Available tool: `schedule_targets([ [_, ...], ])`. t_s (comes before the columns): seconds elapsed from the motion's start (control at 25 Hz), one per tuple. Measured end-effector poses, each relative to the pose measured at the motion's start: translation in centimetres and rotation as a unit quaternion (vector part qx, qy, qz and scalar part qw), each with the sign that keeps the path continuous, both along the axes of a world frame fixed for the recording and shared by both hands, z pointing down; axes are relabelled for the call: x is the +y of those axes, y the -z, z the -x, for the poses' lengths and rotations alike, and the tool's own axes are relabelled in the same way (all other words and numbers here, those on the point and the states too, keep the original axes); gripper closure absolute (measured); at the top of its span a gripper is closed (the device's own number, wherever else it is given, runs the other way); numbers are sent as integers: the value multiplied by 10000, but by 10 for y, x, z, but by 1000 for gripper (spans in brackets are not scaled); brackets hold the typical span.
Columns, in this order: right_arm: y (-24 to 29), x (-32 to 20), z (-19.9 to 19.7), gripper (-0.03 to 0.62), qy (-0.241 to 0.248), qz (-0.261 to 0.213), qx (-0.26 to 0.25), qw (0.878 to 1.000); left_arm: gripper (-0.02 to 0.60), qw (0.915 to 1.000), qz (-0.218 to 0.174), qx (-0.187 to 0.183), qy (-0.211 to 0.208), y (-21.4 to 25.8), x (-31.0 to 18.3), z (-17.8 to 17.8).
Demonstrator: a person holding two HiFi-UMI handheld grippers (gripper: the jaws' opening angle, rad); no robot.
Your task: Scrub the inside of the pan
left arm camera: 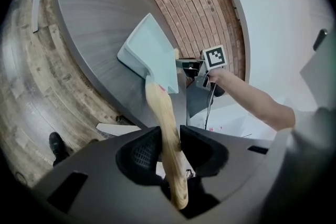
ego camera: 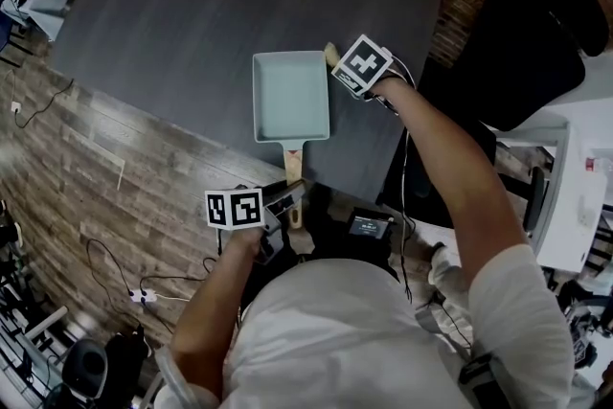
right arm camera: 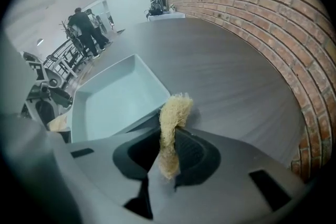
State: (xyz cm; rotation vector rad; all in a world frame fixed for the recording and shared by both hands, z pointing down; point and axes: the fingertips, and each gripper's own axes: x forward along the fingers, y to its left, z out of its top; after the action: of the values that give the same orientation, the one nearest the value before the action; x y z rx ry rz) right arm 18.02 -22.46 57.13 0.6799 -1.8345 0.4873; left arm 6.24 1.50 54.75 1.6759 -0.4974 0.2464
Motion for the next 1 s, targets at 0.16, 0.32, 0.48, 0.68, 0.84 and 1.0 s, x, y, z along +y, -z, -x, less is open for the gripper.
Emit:
schedule_targets([
  [0.16, -1, 11, 2, 511, 291, 18, 75, 9995, 465, 9999, -39, -44, -110, 0, 0, -1],
  [0.32, -1, 23, 7, 511, 490, 25, 117, 9987, 463, 9998, -68, -56, -185, 0, 0, -1],
  [0.48, -1, 37, 10, 511, 662, 61, 121, 9977, 463, 9997, -71, -57, -233, 0, 0, -2],
  [0.68, -3, 51, 11, 511, 815, 87, 160, 9965, 462, 9996, -90, -68, -262, -1, 0, -2],
  [0.84, -3, 62, 13, 511, 880, 111, 173, 9959, 462, 9996, -89, -78, -267, -1, 0, -2],
  [1.0, -4, 74, 14, 511, 914, 150, 161, 9956, 462, 9996, -71, -52, -251, -2, 0, -2],
])
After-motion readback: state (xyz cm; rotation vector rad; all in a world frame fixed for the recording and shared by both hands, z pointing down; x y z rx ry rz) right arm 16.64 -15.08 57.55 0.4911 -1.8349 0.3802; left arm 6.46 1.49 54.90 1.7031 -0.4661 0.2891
